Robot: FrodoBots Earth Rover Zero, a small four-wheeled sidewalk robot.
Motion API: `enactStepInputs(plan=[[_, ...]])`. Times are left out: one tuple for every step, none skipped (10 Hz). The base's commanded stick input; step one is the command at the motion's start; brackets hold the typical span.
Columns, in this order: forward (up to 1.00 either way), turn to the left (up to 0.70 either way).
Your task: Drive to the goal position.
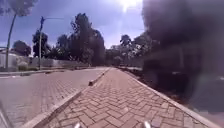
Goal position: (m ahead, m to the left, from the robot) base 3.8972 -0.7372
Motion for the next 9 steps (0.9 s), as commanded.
enactStepInputs(plan=[[0.7, 0.0], [0.7, 0.0], [0.7, 0.0], [0.7, 0.0], [0.7, 0.0], [0.7, 0.0], [0.7, 0.0], [0.7, 0.0], [0.7, 0.0]])
